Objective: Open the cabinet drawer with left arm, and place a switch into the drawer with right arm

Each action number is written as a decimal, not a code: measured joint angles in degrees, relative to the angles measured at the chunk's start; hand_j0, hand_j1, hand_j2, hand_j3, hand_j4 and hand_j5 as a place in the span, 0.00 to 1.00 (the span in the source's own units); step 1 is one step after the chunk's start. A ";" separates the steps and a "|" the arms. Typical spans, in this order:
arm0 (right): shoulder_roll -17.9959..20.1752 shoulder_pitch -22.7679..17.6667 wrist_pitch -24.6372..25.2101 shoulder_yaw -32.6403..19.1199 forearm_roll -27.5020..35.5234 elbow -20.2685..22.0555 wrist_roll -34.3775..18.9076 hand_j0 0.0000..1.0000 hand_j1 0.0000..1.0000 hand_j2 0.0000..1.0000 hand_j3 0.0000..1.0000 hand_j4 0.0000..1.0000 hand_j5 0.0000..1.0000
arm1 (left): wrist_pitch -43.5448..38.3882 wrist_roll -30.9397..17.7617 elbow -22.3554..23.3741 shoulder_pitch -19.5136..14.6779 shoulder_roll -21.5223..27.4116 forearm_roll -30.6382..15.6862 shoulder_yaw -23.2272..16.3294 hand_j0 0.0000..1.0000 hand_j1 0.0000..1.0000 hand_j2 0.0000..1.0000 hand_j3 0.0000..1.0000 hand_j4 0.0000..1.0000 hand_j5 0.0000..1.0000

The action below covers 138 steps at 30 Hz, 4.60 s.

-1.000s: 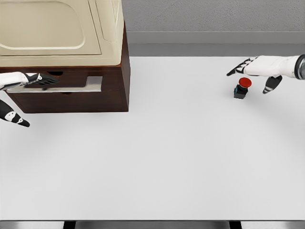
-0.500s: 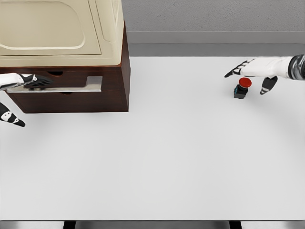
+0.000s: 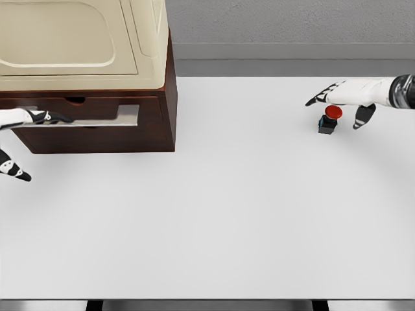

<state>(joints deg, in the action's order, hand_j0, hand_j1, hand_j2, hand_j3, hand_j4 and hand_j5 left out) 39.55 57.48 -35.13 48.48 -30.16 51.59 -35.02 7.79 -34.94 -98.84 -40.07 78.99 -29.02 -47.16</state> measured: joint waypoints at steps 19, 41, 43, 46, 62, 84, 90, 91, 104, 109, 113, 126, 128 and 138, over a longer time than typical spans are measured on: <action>-0.73 0.35 -0.01 0.82 -0.79 -1.75 0.00 1.00 1.00 1.00 1.00 1.00 1.00 | 10.02 0.11 -1.68 -0.01 5.42 1.53 -3.86 1.00 1.00 1.00 1.00 1.00 1.00; -1.04 0.44 -0.01 0.83 -0.74 -1.67 0.00 0.77 0.77 0.77 0.77 0.77 0.77 | 24.23 -0.13 -2.17 0.02 12.24 0.09 -9.14 1.00 1.00 1.00 1.00 1.00 1.00; -1.06 0.44 -0.01 0.83 -0.73 -1.67 0.00 0.77 0.77 0.77 0.77 0.77 0.77 | 25.71 -0.15 -2.18 -0.01 12.92 0.06 -9.67 1.00 1.00 1.00 1.00 1.00 1.00; -1.09 0.44 -0.01 0.83 -0.72 -1.67 0.00 0.77 0.77 0.77 0.77 0.77 0.77 | 26.90 -0.14 -2.21 -0.02 13.91 -0.14 -10.47 1.00 1.00 1.00 1.00 1.00 1.00; -1.01 0.18 -0.01 0.91 -0.72 -1.99 0.00 0.77 0.77 0.77 0.77 0.77 0.77 | 27.38 -0.08 -2.02 -0.18 14.85 -3.92 -10.60 1.00 1.00 1.00 1.00 1.00 1.00; -1.33 0.09 0.27 0.74 -0.33 -2.36 0.14 0.56 0.56 0.56 0.56 0.56 0.56 | 23.52 -0.07 -2.11 -1.42 14.69 -17.09 -4.04 1.00 1.00 1.00 1.00 1.00 1.00; -1.41 0.00 0.24 0.72 -0.35 -2.36 0.12 0.51 0.51 0.51 0.51 0.51 0.51 | 21.27 -0.07 -2.14 -1.15 9.57 -15.89 -1.54 1.00 1.00 1.00 1.00 1.00 1.00; -1.47 0.00 0.21 0.73 -0.41 -2.36 0.12 0.51 0.51 0.51 0.51 0.51 0.51 | 21.55 -0.06 -2.14 -1.15 9.22 -15.79 -1.36 1.00 1.00 1.00 1.00 1.00 1.00; -2.33 0.00 -0.03 -0.06 0.15 -1.95 0.00 0.37 0.37 0.37 0.37 0.37 0.37 | 24.94 -0.07 -1.58 -1.24 8.74 -15.73 -1.16 1.00 1.00 1.00 1.00 1.00 1.00; -2.69 0.18 -0.05 -1.32 1.13 -1.15 -0.02 0.37 0.37 0.37 0.37 0.37 0.37 | 26.78 -0.07 -0.90 -1.19 9.01 -16.01 -1.30 1.00 1.00 1.00 1.00 1.00 1.00; -2.70 0.00 -0.05 -3.20 1.66 0.80 -0.02 0.35 0.35 0.35 0.35 0.35 0.35 | 27.24 -0.07 0.17 -1.36 9.60 -15.83 -1.55 1.00 1.00 1.00 1.00 1.00 1.00; -1.72 -1.05 -0.08 -5.30 5.57 14.96 -0.06 0.35 0.35 0.35 0.35 0.35 0.35 | 27.37 -0.07 1.20 -1.33 10.56 -16.08 -1.76 1.00 1.00 1.00 1.00 1.00 1.00; -1.55 -1.14 -0.10 -5.37 5.75 17.23 -0.07 0.35 0.35 0.35 0.35 0.35 0.35 | 27.37 -0.07 1.36 -1.32 10.58 -16.09 -1.76 1.00 1.00 1.00 1.00 1.00 1.00; -3.20 0.88 -0.11 -4.24 6.67 27.02 -0.08 0.35 0.35 0.35 0.35 0.35 0.35 | 27.36 -0.07 1.61 -1.32 10.69 -16.11 -1.80 1.00 1.00 1.00 1.00 1.00 1.00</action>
<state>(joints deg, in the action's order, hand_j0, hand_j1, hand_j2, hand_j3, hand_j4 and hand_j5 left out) 36.35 58.36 -35.24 44.24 -23.49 78.61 -35.10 35.16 -35.01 -97.23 -41.40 89.68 -45.13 -48.96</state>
